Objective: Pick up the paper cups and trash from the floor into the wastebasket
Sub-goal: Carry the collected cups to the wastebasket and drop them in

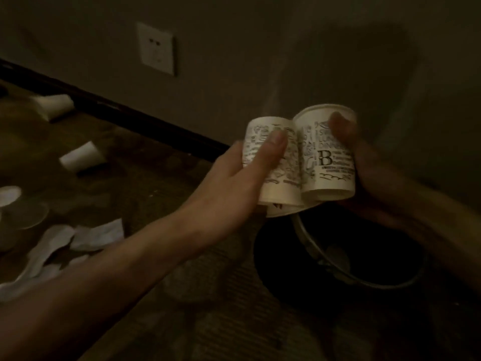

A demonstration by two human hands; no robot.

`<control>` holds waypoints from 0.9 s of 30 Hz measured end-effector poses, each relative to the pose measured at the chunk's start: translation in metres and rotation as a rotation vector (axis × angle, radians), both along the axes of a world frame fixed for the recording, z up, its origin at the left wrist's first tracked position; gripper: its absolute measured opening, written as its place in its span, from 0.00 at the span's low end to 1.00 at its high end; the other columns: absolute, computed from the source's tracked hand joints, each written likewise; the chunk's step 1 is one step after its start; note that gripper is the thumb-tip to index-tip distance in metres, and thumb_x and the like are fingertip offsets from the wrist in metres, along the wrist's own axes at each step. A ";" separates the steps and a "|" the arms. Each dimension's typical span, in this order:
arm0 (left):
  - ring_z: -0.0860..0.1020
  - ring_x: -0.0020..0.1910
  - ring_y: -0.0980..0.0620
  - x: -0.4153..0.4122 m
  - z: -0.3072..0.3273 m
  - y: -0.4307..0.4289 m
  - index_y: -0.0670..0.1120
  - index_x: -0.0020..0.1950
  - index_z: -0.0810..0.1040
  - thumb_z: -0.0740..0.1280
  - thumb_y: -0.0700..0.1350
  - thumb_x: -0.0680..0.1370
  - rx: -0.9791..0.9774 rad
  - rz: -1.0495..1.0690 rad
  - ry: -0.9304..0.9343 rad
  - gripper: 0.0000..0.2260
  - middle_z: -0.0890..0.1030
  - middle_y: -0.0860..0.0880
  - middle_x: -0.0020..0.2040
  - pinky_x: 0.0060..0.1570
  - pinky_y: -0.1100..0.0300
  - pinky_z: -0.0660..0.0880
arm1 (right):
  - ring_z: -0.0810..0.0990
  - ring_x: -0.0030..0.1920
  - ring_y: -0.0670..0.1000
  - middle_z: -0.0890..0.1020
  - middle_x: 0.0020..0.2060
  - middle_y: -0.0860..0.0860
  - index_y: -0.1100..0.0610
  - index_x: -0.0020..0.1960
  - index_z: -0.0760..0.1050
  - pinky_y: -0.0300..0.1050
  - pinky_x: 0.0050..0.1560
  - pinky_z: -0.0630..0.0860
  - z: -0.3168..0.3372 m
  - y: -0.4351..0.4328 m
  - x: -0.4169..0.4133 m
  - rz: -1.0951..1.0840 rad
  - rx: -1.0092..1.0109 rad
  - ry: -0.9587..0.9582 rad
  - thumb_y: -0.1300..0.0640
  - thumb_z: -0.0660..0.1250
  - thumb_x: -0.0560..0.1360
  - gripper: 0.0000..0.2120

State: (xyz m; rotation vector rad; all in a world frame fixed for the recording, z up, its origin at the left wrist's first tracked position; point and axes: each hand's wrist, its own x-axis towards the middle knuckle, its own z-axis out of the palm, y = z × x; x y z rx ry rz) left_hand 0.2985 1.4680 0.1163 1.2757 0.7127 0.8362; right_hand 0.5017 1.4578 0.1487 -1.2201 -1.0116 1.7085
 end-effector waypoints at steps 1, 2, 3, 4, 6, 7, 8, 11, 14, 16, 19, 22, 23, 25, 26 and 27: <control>0.85 0.49 0.56 0.017 0.004 0.002 0.60 0.51 0.83 0.61 0.66 0.76 0.017 -0.046 0.020 0.16 0.86 0.56 0.49 0.47 0.60 0.82 | 0.81 0.61 0.56 0.82 0.61 0.56 0.55 0.63 0.80 0.53 0.59 0.78 -0.001 -0.008 0.015 -0.049 -0.015 0.028 0.37 0.77 0.61 0.36; 0.85 0.49 0.55 0.033 0.004 0.004 0.61 0.50 0.83 0.61 0.65 0.77 0.024 -0.084 0.050 0.15 0.86 0.56 0.49 0.48 0.58 0.82 | 0.81 0.61 0.56 0.82 0.60 0.57 0.55 0.63 0.79 0.52 0.57 0.79 -0.002 -0.015 0.028 -0.103 -0.014 0.020 0.37 0.77 0.61 0.36; 0.85 0.49 0.55 0.050 0.003 0.007 0.58 0.50 0.83 0.62 0.64 0.78 0.013 -0.122 0.075 0.14 0.86 0.55 0.49 0.49 0.56 0.82 | 0.83 0.58 0.54 0.84 0.57 0.56 0.53 0.59 0.83 0.49 0.52 0.81 -0.004 -0.023 0.040 -0.167 -0.002 -0.028 0.37 0.76 0.62 0.30; 0.85 0.49 0.55 0.065 -0.001 0.009 0.55 0.51 0.83 0.63 0.62 0.79 -0.006 -0.161 0.089 0.14 0.86 0.54 0.49 0.50 0.57 0.82 | 0.85 0.53 0.53 0.85 0.53 0.54 0.50 0.51 0.86 0.45 0.45 0.82 -0.008 -0.031 0.051 -0.247 0.010 -0.103 0.37 0.73 0.63 0.23; 0.84 0.51 0.54 0.092 -0.012 0.010 0.54 0.55 0.80 0.65 0.60 0.79 -0.018 -0.241 0.135 0.12 0.86 0.53 0.51 0.51 0.58 0.81 | 0.86 0.48 0.50 0.87 0.48 0.52 0.47 0.46 0.86 0.41 0.39 0.81 -0.018 -0.046 0.068 -0.387 0.005 -0.250 0.37 0.71 0.62 0.19; 0.84 0.53 0.52 0.102 -0.016 0.009 0.54 0.60 0.78 0.65 0.62 0.78 0.007 -0.266 0.193 0.17 0.85 0.52 0.54 0.54 0.56 0.81 | 0.86 0.49 0.49 0.87 0.49 0.50 0.47 0.50 0.85 0.41 0.40 0.82 -0.025 -0.051 0.075 -0.423 0.005 -0.322 0.37 0.72 0.60 0.23; 0.82 0.56 0.52 0.111 -0.022 0.009 0.53 0.67 0.74 0.64 0.65 0.76 0.052 -0.285 0.280 0.24 0.83 0.51 0.58 0.57 0.53 0.79 | 0.85 0.50 0.47 0.86 0.50 0.48 0.47 0.55 0.83 0.41 0.43 0.81 -0.032 -0.055 0.083 -0.426 0.009 -0.396 0.36 0.72 0.59 0.28; 0.79 0.59 0.53 0.123 -0.034 0.010 0.53 0.72 0.68 0.60 0.64 0.79 0.267 -0.268 0.524 0.25 0.80 0.53 0.62 0.59 0.51 0.77 | 0.83 0.49 0.37 0.84 0.49 0.35 0.39 0.58 0.76 0.34 0.44 0.78 -0.041 -0.065 0.097 -0.354 -0.036 -0.591 0.31 0.72 0.57 0.31; 0.80 0.52 0.57 0.123 -0.036 0.017 0.52 0.66 0.75 0.59 0.59 0.82 0.364 -0.215 0.594 0.18 0.81 0.55 0.54 0.49 0.60 0.78 | 0.81 0.44 0.31 0.82 0.44 0.30 0.38 0.52 0.76 0.27 0.36 0.75 -0.039 -0.070 0.106 -0.303 -0.105 -0.687 0.28 0.69 0.56 0.28; 0.76 0.47 0.63 0.117 -0.036 0.022 0.51 0.66 0.76 0.62 0.54 0.82 0.395 -0.150 0.626 0.15 0.78 0.59 0.53 0.40 0.74 0.71 | 0.81 0.47 0.33 0.82 0.49 0.30 0.38 0.56 0.76 0.29 0.43 0.76 -0.035 -0.073 0.108 -0.265 -0.096 -0.785 0.26 0.69 0.55 0.33; 0.76 0.43 0.71 0.093 -0.027 0.029 0.58 0.52 0.80 0.65 0.52 0.81 0.435 -0.026 0.596 0.04 0.81 0.63 0.46 0.35 0.79 0.67 | 0.75 0.58 0.37 0.75 0.59 0.33 0.38 0.66 0.69 0.40 0.55 0.75 -0.030 -0.072 0.095 -0.239 0.062 -1.053 0.29 0.69 0.61 0.36; 0.78 0.35 0.62 0.053 -0.007 0.033 0.50 0.34 0.77 0.67 0.52 0.78 0.595 0.100 0.641 0.14 0.80 0.54 0.33 0.31 0.70 0.71 | 0.77 0.50 0.37 0.80 0.47 0.37 0.43 0.52 0.75 0.32 0.45 0.72 -0.025 -0.061 0.057 -0.287 0.416 -1.077 0.36 0.68 0.67 0.18; 0.78 0.35 0.60 0.038 0.001 0.032 0.48 0.33 0.77 0.67 0.53 0.78 0.651 0.131 0.688 0.15 0.80 0.52 0.32 0.32 0.65 0.72 | 0.78 0.47 0.37 0.80 0.43 0.40 0.44 0.48 0.75 0.30 0.42 0.71 -0.024 -0.056 0.039 -0.257 0.514 -1.063 0.38 0.68 0.69 0.13; 0.77 0.34 0.58 0.002 0.014 0.025 0.48 0.32 0.77 0.66 0.55 0.76 0.737 0.152 0.817 0.16 0.79 0.51 0.31 0.34 0.58 0.74 | 0.77 0.44 0.39 0.78 0.39 0.41 0.46 0.44 0.74 0.29 0.41 0.71 -0.028 -0.046 0.000 -0.144 0.624 -1.038 0.41 0.68 0.70 0.10; 0.78 0.34 0.58 -0.016 0.018 0.019 0.49 0.33 0.77 0.64 0.56 0.75 0.743 0.138 0.872 0.15 0.79 0.52 0.32 0.32 0.59 0.74 | 0.76 0.44 0.40 0.77 0.38 0.41 0.46 0.44 0.74 0.30 0.40 0.70 -0.030 -0.042 -0.016 -0.079 0.641 -1.026 0.41 0.68 0.70 0.10; 0.78 0.34 0.59 -0.037 0.022 0.012 0.51 0.32 0.77 0.63 0.57 0.75 0.733 0.128 0.930 0.14 0.79 0.54 0.31 0.29 0.63 0.72 | 0.75 0.44 0.40 0.76 0.39 0.41 0.46 0.45 0.73 0.32 0.39 0.70 -0.034 -0.038 -0.034 -0.010 0.658 -1.010 0.41 0.67 0.70 0.10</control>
